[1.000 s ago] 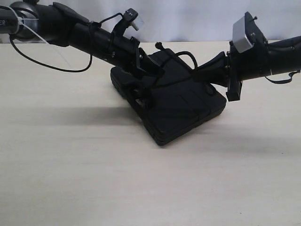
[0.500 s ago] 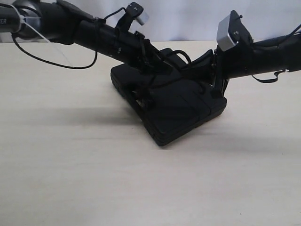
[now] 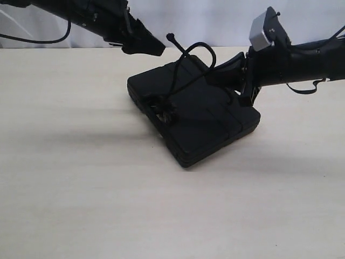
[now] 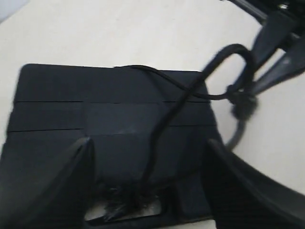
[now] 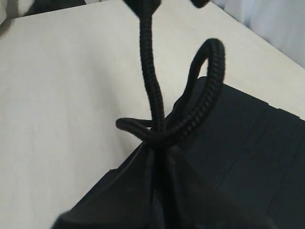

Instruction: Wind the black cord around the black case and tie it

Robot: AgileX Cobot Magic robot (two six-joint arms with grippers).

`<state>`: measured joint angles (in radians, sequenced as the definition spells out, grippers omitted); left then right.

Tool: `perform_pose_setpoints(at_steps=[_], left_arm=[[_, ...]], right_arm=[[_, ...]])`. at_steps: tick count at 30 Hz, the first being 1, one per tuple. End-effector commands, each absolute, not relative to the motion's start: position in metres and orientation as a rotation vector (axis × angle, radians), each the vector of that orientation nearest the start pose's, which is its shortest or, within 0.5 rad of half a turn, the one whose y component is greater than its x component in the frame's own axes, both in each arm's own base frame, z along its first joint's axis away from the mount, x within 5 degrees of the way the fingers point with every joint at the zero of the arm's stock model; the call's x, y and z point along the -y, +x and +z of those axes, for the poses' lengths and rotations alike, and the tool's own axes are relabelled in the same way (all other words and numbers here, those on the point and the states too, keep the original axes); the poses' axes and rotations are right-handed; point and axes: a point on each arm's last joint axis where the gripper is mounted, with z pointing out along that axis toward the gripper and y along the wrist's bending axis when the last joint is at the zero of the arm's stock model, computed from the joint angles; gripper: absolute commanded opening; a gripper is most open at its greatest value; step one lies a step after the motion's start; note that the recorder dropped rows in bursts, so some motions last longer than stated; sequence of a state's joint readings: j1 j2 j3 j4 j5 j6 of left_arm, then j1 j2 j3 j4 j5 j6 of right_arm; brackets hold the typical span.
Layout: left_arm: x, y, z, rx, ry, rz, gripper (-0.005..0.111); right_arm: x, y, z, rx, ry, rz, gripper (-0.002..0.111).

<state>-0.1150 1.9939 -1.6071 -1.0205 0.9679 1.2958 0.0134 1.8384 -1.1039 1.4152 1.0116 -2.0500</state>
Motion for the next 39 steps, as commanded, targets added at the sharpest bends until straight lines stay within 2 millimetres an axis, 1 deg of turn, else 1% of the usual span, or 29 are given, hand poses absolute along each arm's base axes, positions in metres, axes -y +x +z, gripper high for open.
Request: perform_pose_setpoints(at_steps=[1, 4, 5, 7, 11, 13, 14, 16, 18, 21, 23, 25, 28, 31, 33, 35, 39], left_arm=[[0.123, 0.412, 0.272, -1.944, 1.109, -0.943, 0.061], [0.128, 0.408, 0.276, -1.857, 1.080, -1.065, 0.061], [0.129, 0.408, 0.275, -1.854, 1.069, -1.080, 0.061], [0.133, 0.410, 0.271, -1.868, 1.043, -1.056, 0.061], [0.154, 0.417, 0.253, -1.914, 0.994, -1.007, 0.060], [0.159, 0.417, 0.251, -1.919, 1.002, -0.992, 0.058], [0.160, 0.416, 0.251, -1.918, 1.009, -0.993, 0.053], [0.161, 0.416, 0.251, -1.917, 1.015, -1.000, 0.033], [0.161, 0.416, 0.251, -1.917, 1.015, -1.000, 0.017], [0.162, 0.415, 0.253, -1.908, 1.010, -1.026, 0.000], [0.163, 0.413, 0.254, -1.896, 1.009, -1.062, 0.000], [0.164, 0.412, 0.255, -1.890, 1.004, -1.078, 0.000], [0.164, 0.412, 0.255, -1.891, 1.003, -1.081, 0.000], [0.165, 0.408, 0.256, -1.880, 1.033, -1.127, 0.000], [0.165, 0.408, 0.256, -1.878, 1.039, -1.136, 0.000], [0.165, 0.408, 0.256, -1.880, 1.035, -1.129, 0.000], [0.165, 0.408, 0.256, -1.880, 1.034, -1.128, 0.000]], right_arm=[[-0.081, 0.355, 0.214, -1.761, -1.124, 0.778, 0.004], [-0.081, 0.355, 0.214, -1.761, -1.124, 0.778, 0.004], [-0.081, 0.355, 0.214, -1.761, -1.124, 0.778, 0.004], [-0.081, 0.355, 0.214, -1.762, -1.123, 0.779, 0.004], [-0.081, 0.355, 0.214, -1.764, -1.121, 0.781, 0.004], [-0.081, 0.355, 0.214, -1.764, -1.121, 0.781, 0.004], [-0.081, 0.355, 0.214, -1.764, -1.121, 0.781, 0.004], [-0.081, 0.355, 0.214, -1.764, -1.124, 0.780, 0.004], [-0.081, 0.355, 0.214, -1.772, -1.116, 0.781, 0.004], [-0.079, 0.357, 0.212, -1.793, -1.112, 0.750, 0.005], [-0.078, 0.357, 0.211, -1.806, -1.114, 0.735, 0.005], [-0.078, 0.357, 0.209, -1.833, -1.100, 0.732, 0.010], [-0.074, 0.358, 0.210, -1.913, -1.038, 0.712, 0.026], [-0.065, 0.360, 0.213, -2.041, -0.952, 0.592, 0.044], [-0.059, 0.360, 0.219, -2.094, -0.900, 0.506, 0.051], [-0.055, 0.357, 0.226, -2.104, -0.928, 0.432, 0.052], [-0.049, 0.344, 0.244, -2.069, -1.098, 0.278, 0.051]])
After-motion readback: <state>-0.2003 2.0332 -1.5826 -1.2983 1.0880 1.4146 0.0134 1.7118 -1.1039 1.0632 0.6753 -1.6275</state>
